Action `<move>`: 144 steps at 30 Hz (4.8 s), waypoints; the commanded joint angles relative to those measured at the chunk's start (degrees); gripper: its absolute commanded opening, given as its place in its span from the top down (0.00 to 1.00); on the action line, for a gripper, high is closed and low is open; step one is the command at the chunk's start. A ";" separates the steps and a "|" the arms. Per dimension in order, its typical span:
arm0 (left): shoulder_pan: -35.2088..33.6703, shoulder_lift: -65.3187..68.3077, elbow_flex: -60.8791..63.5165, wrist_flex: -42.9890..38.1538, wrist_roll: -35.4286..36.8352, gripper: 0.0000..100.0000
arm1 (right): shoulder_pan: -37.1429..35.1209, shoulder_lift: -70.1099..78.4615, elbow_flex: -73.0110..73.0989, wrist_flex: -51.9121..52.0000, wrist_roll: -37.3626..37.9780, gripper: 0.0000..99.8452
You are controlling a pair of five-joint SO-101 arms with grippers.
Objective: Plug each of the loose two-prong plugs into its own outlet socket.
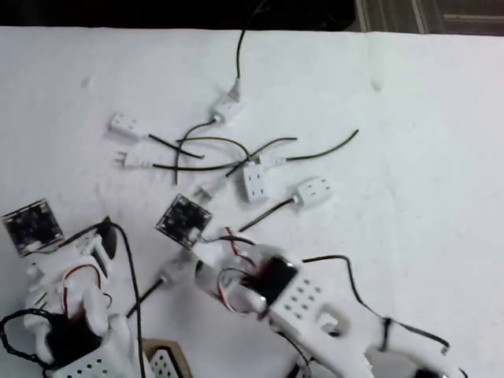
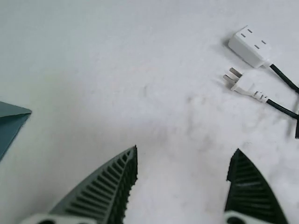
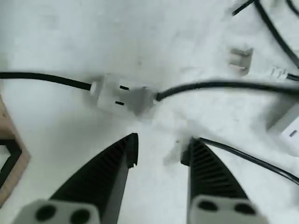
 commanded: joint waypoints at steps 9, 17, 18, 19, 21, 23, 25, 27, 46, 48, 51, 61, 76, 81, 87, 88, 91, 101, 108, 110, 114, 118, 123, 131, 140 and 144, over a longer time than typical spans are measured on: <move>15.16 -0.22 -1.14 -0.62 -13.98 0.69 | 5.76 -22.46 -0.97 18.77 -3.08 0.98; 23.43 1.63 -13.27 10.99 -17.93 0.69 | 20.18 -19.91 3.52 12.26 -3.96 0.98; 24.31 3.56 -14.07 10.99 -18.20 0.69 | 21.14 -19.56 4.92 9.89 -4.13 0.98; 25.36 6.11 -14.77 10.99 -18.81 0.69 | 22.11 -19.12 6.15 7.43 -4.31 0.98; 27.56 13.05 -16.00 10.11 -19.25 0.69 | 23.78 -18.42 8.26 3.03 -4.40 0.98; 29.93 21.32 -17.67 8.97 -19.34 0.69 | 24.92 -17.98 9.76 -0.04 -4.40 0.98; 32.57 29.85 -20.84 9.32 -19.52 0.69 | 26.07 -17.71 10.64 -1.71 -4.40 0.98; 34.33 37.49 -24.09 9.41 -19.60 0.69 | 26.68 -17.71 10.90 -2.15 -4.40 0.98; 37.49 71.25 -23.38 -4.84 -30.95 0.68 | 26.77 -17.71 11.78 -2.15 -4.40 0.98; 37.49 72.57 -20.92 -9.41 -30.95 0.73 | 26.77 -17.71 11.78 -2.15 -4.40 0.98; 37.49 73.36 -19.78 -11.43 -30.86 0.78 | 26.86 -17.98 11.78 -2.15 -4.40 0.98; 37.14 73.27 -22.95 -11.25 -30.86 0.90 | 29.49 -18.24 11.43 -3.30 -4.48 0.98; 36.97 73.54 -45.19 -11.60 -20.31 0.97 | 31.78 -18.24 11.52 -4.70 -4.48 0.98; 37.14 73.98 -53.01 -19.25 -16.62 0.97 | 31.78 -18.24 11.52 -4.70 -4.48 0.98; 37.23 83.12 -58.99 -31.74 -16.26 0.97 | 31.69 -18.15 11.52 -4.70 -4.48 0.98; 37.14 86.99 -61.80 -31.56 -16.26 0.97 | 31.60 -18.07 11.52 -4.70 -4.48 0.98; 36.97 99.65 -71.91 -30.24 -16.26 0.97 | 31.43 -17.89 11.52 -4.70 -4.48 0.98; 36.88 128.48 -101.19 -27.96 -16.70 0.96 | 31.34 -17.80 11.60 -4.70 -4.48 0.98; 35.74 136.22 -107.52 -25.67 -13.63 0.70 | 29.85 -17.80 11.78 -4.70 -4.48 0.98; 34.95 136.22 -109.36 -22.59 -12.40 0.69 | 29.85 -17.80 11.78 -4.70 -4.48 0.98; 33.27 136.22 -115.87 -14.07 -13.01 0.69 | 29.85 -17.80 11.78 -4.70 -4.40 0.98; 30.90 136.22 -123.16 -4.04 -13.10 0.69 | 29.85 -17.80 11.78 -4.70 -4.40 0.98; 26.86 136.66 -129.76 6.59 -13.19 0.69 | 29.85 -17.80 11.78 -4.62 -4.40 0.98; 23.52 136.84 -128.62 16.00 -21.54 0.69 | 29.85 -17.71 11.78 -4.62 -4.40 0.98; 23.69 136.48 -128.26 28.57 -29.89 0.69 | 29.85 -17.71 11.78 -4.62 -4.48 0.98; 23.87 136.92 -128.09 30.51 -35.87 0.69 | 29.85 -17.71 11.78 -4.62 -4.48 0.98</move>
